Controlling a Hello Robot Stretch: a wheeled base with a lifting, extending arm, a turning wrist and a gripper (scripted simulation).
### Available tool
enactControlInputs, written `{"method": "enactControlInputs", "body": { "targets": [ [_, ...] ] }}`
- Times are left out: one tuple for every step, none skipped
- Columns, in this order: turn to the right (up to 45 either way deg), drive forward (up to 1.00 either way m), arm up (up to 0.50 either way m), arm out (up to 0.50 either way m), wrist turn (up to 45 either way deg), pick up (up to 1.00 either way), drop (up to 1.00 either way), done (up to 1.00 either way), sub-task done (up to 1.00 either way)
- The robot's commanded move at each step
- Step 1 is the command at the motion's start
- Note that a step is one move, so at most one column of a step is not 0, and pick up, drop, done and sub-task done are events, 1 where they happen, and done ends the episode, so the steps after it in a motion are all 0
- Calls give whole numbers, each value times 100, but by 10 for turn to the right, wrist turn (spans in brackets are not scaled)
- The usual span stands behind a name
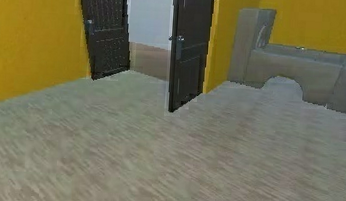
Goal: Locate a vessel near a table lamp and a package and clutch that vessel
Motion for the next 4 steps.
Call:
{"method": "enactControlInputs", "body": {
  "targets": [
    [-450, 0, 0, 0, 0, 0, 0, 0, 0],
    [-450, 0, 0, 0, 0, 0, 0, 0, 0],
    [-450, 0, 0, 0, 0, 0, 0, 0, 0],
    [-360, 0, 0, 0, 0, 0, 0, 0, 0]
  ]
}}
